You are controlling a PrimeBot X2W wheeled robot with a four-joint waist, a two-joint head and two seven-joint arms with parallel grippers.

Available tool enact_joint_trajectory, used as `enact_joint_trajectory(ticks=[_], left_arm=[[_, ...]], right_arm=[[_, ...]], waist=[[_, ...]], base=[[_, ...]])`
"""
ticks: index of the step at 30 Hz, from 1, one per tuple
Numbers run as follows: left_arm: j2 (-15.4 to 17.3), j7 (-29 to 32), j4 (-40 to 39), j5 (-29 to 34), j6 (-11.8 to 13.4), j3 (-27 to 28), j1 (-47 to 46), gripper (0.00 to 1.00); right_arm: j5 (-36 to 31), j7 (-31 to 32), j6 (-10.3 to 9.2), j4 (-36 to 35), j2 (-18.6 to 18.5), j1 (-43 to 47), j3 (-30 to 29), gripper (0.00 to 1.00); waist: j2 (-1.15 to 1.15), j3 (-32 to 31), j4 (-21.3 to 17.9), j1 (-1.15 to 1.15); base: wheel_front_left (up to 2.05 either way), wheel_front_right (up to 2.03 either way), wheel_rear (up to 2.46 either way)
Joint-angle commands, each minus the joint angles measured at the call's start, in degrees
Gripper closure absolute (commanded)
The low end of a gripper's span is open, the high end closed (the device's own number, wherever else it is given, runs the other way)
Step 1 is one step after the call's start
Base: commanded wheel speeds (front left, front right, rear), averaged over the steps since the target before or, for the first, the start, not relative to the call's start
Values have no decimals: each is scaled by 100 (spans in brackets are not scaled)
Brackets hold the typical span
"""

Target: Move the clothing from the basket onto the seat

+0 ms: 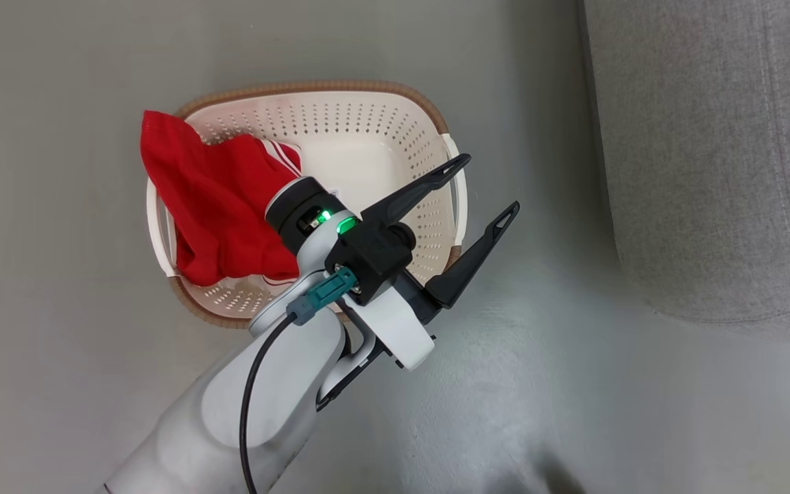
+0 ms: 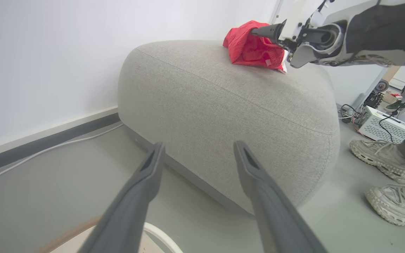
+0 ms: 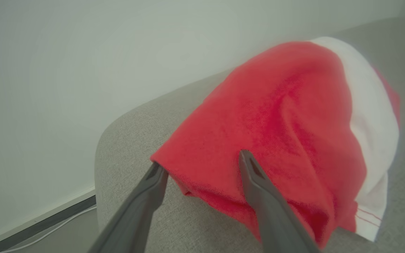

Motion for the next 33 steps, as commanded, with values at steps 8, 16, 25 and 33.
enact_joint_trajectory(ticks=[8,16,25,33], left_arm=[[-76,-28,-141,-61,-22,424,421,0],[-142,-28,-110,-66,-22,864,842,0],[-225,-28,-23,35,-22,1493,1281,0],[-283,-28,183,177,-22,2287,1709,0]], right_arm=[[792,-32,17,-781,-226,1049,1126,0],[1204,-35,17,-1167,-234,1512,1702,0],[1193,-36,17,-1615,-258,1944,2192,0],[1174,-37,17,-1978,30,2424,2487,0]], waist=[[0,-637,129,0],[0,-1192,239,0],[0,-1791,523,0],[0,-2334,758,0]], base=[[0,0,0],[0,0,0],[0,0,0],[0,0,0]])
